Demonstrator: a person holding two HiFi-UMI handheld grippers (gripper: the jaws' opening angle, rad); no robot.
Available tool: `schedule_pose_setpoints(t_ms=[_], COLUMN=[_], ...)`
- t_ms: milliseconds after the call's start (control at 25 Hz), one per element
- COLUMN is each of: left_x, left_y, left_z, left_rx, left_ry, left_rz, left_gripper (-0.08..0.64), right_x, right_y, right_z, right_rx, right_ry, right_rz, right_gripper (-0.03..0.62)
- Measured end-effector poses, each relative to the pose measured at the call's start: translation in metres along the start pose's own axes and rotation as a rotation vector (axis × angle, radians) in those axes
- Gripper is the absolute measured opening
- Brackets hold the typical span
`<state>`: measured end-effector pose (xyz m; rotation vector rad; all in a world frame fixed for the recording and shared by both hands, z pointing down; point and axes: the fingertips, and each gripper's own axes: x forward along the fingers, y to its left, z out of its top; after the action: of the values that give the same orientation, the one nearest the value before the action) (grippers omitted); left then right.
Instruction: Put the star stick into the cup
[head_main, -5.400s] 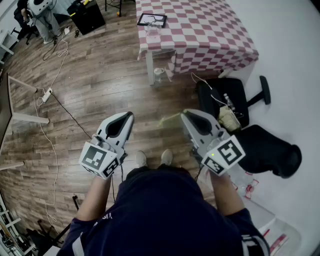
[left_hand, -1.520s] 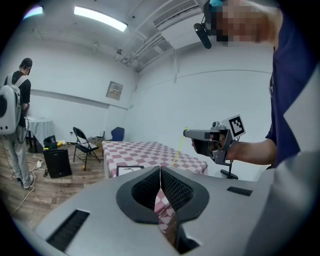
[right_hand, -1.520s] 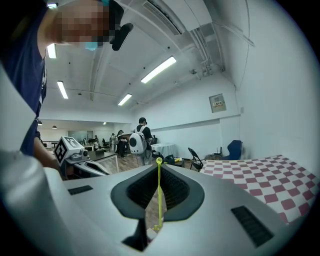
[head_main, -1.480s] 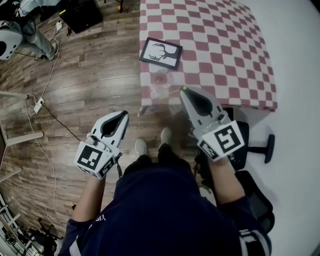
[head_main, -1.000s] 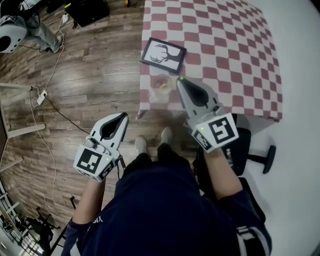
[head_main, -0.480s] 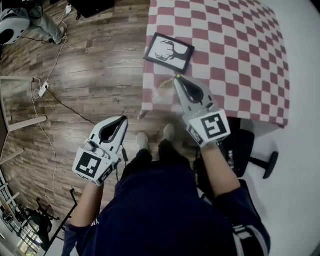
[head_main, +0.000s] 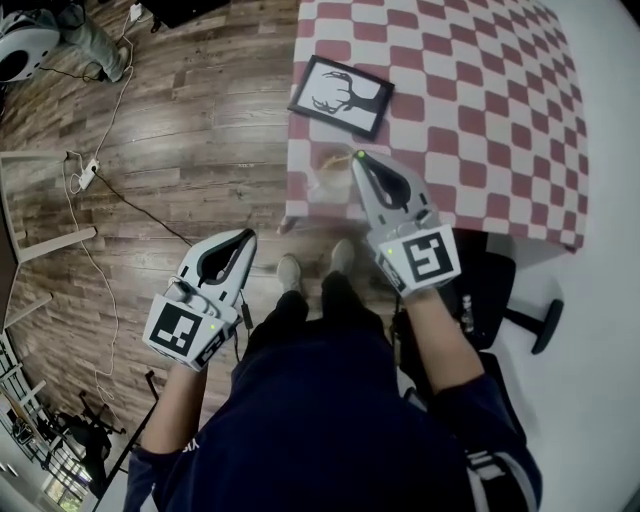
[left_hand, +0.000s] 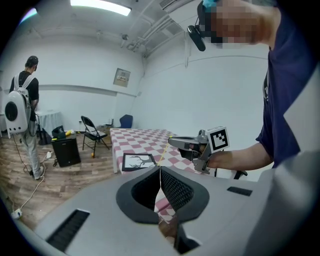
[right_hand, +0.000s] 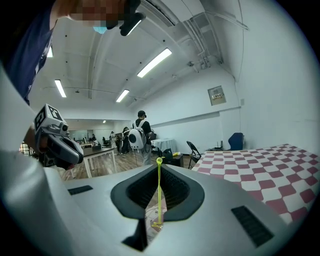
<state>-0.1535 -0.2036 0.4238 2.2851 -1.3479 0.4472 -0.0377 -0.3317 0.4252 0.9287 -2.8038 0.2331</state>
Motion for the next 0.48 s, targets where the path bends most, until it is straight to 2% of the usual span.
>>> schedule_pose_setpoints(t_ms=[280, 480], left_x=[0.014, 0.020], left_y=[-0.011, -0.023], left_z=[-0.003, -0.015], left_rx=[0.003, 0.001], left_ry=[0.003, 0.038], left_rz=[-0.062, -0.099], left_gripper=[0.034, 0.034], right_x=[-0.031, -0.047], right_y=[0.006, 0.004], right_z=[-0.017, -0.035], right_rx=[-0.035, -0.018], right_ry=[0.025, 0.057], right_rz=[-0.056, -0.094], right_gripper=[0.026, 0.026])
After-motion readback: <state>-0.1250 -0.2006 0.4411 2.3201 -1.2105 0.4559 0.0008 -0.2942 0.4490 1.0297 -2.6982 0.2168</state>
